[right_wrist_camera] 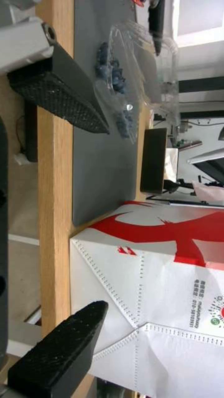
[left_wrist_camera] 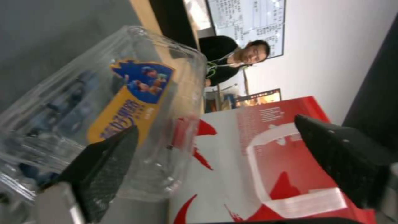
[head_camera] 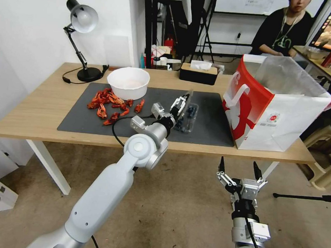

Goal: Close the takeout container lid, then place the container into the takeout bag.

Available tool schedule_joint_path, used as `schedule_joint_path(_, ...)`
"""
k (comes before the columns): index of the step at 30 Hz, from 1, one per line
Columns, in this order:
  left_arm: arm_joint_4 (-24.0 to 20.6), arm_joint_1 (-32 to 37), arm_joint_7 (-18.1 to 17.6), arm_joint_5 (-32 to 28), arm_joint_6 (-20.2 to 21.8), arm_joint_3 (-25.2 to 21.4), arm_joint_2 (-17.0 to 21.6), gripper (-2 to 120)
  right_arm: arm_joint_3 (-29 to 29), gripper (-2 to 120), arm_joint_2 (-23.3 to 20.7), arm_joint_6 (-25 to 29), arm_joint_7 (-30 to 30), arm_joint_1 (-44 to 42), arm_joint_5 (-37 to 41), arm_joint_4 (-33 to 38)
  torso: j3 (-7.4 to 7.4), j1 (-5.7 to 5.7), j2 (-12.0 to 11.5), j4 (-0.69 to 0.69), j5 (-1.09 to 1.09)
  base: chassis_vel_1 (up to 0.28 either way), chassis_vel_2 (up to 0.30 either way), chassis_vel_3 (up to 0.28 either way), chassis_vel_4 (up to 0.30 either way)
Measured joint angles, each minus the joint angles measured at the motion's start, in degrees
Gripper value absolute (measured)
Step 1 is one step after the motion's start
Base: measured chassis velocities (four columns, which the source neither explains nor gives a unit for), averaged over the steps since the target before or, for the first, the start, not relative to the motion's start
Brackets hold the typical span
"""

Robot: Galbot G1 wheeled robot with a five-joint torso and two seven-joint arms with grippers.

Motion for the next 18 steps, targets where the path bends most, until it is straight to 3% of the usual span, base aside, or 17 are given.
schedule_joint_path(1,0.6,-0.2,-0.1,-0.1,0.1,0.2,-0.1,88,-0.1,100,0.0,0.0,0.0,0.1,0.0,-0.1,0.0,0.0,0.0,0.0,0.0,0.0,0.0,0.0,0.0)
schedule_joint_path(3,1.0,-0.3,-0.1,-0.1,0.1,0.3,-0.1,88,-0.1,100,0.1,0.0,0.0,0.2,0.0,-0.1,0.0,0.0,0.0,0.0,0.0,0.0,0.0,0.0,0.0)
schedule_joint_path(5,2.4,-0.7,0.1,0.3,0.1,0.9,-0.3,74,-0.3,100,0.1,-0.1,-0.1,0.5,0.0,-0.2,0.0,0.0,0.0,0.0,0.0,0.0,0.0,0.0,0.0)
schedule_joint_path(10,4.4,-1.1,0.8,2.4,0.1,2.2,-0.3,54,-0.5,100,0.0,-0.7,-0.1,1.3,0.9,-0.3,0.0,0.0,0.0,0.0,0.0,0.0,0.0,0.0,0.0)
schedule_joint_path(12,4.5,-1.1,0.9,2.6,0.1,2.3,-0.3,52,-0.6,100,0.0,-0.7,-0.1,1.4,1.1,-0.3,0.0,0.0,0.0,0.0,0.0,0.0,0.0,0.0,0.0)
schedule_joint_path(14,5.3,-1.1,1.0,4.8,0.0,3.3,-0.3,40,-0.6,100,-0.4,-1.7,-0.1,2.1,3.0,0.1,0.0,0.0,0.0,0.0,0.0,0.0,0.0,0.0,0.0)
schedule_joint_path(18,5.6,-1.1,1.2,6.5,-0.1,3.9,-0.3,30,-0.6,100,-0.8,-2.7,-0.1,2.9,4.7,0.5,0.0,0.0,0.0,-0.01,0.0,0.0,0.0,0.0,0.0)
